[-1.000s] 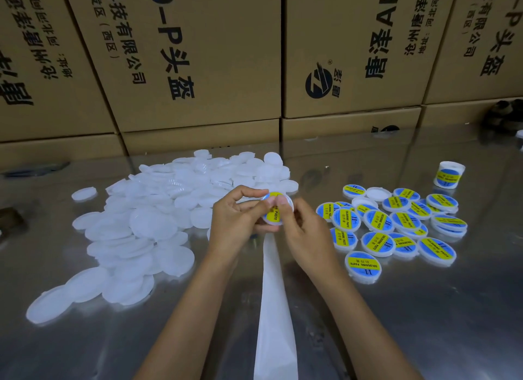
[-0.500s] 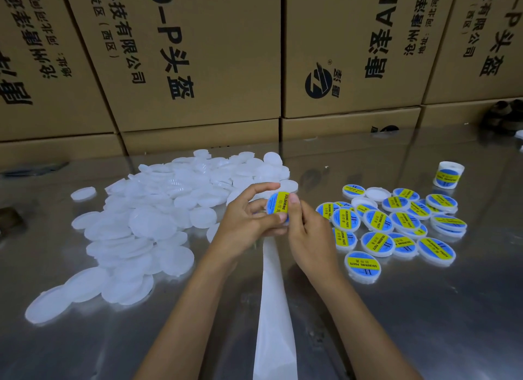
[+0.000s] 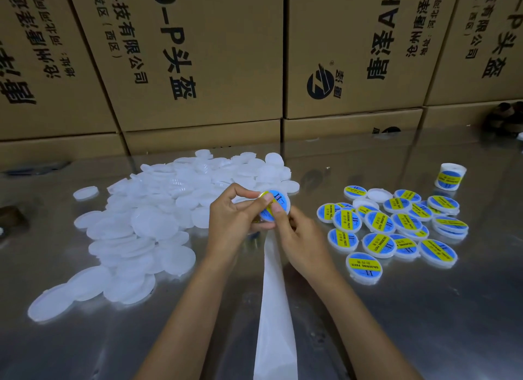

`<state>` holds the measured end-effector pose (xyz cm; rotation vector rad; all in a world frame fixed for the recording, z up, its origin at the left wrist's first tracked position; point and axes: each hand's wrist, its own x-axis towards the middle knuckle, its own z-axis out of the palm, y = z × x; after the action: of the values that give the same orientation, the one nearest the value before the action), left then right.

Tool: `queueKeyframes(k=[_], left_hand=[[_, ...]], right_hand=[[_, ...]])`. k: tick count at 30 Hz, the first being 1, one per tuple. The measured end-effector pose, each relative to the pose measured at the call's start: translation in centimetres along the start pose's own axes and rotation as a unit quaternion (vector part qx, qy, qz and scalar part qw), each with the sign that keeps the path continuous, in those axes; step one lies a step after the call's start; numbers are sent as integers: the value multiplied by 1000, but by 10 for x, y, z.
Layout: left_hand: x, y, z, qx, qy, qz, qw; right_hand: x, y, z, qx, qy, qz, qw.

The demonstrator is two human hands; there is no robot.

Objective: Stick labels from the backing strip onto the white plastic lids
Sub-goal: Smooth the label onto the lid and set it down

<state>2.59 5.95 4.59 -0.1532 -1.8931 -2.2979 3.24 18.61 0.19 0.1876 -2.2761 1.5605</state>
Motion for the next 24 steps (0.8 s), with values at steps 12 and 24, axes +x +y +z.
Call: queueKeyframes(k=[12,24], left_hand=[[3,-3,-4,51,-41,-7,998],[0,4,-7,98,-100,-21,990]], right_hand=[[0,0,-2,37,33,25,998],[6,0,-5,134,47,88,986]])
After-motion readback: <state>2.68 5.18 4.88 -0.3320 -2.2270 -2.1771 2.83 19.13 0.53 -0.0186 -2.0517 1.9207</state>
